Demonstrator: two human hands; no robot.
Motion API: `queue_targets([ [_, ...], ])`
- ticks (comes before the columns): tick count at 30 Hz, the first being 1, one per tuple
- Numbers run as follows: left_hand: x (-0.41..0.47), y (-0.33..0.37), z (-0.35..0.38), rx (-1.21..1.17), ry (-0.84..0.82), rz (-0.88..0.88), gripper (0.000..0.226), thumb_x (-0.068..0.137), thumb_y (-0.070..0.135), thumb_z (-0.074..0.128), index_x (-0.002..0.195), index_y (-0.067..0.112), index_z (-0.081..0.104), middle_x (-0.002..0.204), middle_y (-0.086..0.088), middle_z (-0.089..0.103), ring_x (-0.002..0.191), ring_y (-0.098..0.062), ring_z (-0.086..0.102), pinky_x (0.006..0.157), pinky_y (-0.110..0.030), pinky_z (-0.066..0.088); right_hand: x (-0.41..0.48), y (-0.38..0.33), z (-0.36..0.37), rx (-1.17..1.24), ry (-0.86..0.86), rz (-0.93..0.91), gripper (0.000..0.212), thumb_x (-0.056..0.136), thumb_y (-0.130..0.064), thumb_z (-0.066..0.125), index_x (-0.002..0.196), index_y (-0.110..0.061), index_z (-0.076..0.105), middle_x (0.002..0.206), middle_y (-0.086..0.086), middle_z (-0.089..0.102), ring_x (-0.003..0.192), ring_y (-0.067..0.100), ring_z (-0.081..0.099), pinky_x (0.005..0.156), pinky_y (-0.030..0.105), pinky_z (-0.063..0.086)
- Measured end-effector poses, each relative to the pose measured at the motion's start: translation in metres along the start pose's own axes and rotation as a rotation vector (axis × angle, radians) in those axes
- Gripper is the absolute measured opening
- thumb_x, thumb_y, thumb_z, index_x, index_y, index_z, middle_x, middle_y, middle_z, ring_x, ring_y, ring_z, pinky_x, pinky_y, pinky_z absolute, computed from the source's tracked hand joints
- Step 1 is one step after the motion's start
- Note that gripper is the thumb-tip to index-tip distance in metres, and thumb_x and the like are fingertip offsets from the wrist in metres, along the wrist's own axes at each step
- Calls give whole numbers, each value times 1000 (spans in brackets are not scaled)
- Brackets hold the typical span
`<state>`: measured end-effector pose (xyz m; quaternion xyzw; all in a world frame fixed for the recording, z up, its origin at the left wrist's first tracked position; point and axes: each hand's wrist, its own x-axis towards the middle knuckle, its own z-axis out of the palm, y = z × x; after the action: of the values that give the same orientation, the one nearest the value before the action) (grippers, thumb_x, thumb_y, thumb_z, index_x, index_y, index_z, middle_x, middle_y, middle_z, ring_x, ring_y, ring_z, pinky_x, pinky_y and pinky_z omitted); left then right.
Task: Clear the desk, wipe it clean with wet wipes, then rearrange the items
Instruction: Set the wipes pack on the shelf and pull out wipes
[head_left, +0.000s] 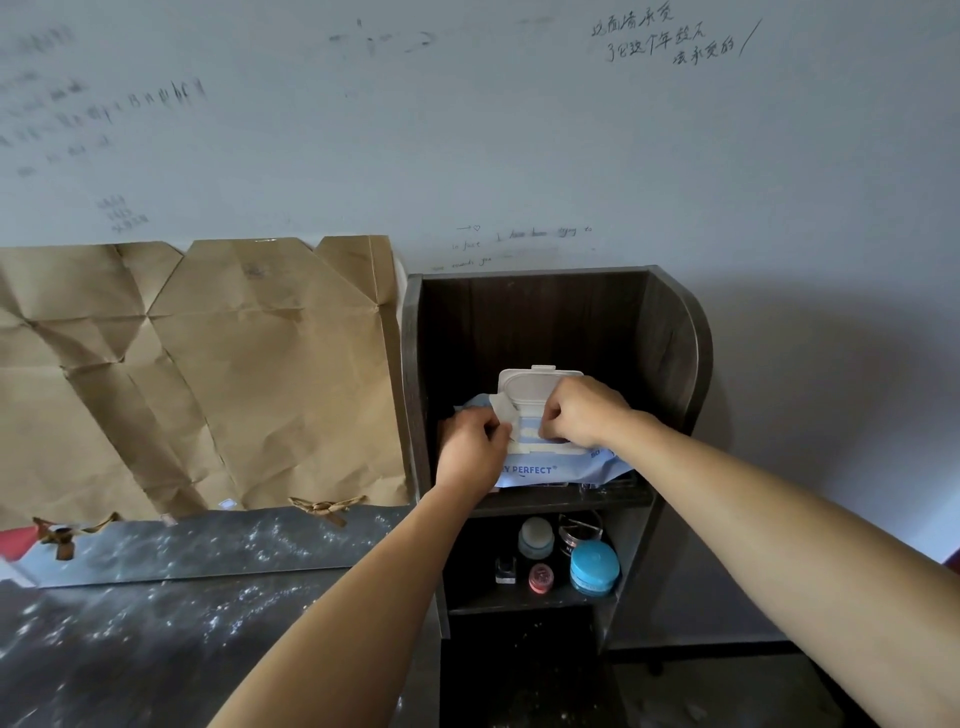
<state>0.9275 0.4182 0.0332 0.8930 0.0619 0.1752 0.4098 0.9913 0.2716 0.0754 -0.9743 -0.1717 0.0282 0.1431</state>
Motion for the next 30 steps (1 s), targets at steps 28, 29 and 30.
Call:
queue_targets([
  [28, 3, -6, 0, -69, -25, -22, 25, 90, 19, 59, 66, 17, 51, 58, 8, 49, 52, -4, 46, 42, -11, 29, 8, 1, 8, -175, -35, -146, 11, 84, -31, 57, 84, -20, 60, 87, 1, 62, 77, 21, 58, 63, 33, 47],
  [29, 2, -6, -1, -72, -23, -19, 28, 90, 18, 59, 64, 19, 50, 57, 8, 49, 51, -3, 45, 42, -11, 31, 8, 2, 9, -156, -41, -138, 13, 85, -31, 56, 85, -19, 58, 87, 2, 61, 77, 22, 57, 64, 35, 48],
  [30, 3, -6, -1, -75, -22, -18, 30, 90, 18, 59, 62, 21, 48, 57, 8, 48, 51, -3, 45, 42, -10, 32, 8, 3, 9, -129, -40, -136, 13, 85, -30, 54, 85, -18, 58, 86, 2, 61, 76, 22, 57, 65, 36, 48],
])
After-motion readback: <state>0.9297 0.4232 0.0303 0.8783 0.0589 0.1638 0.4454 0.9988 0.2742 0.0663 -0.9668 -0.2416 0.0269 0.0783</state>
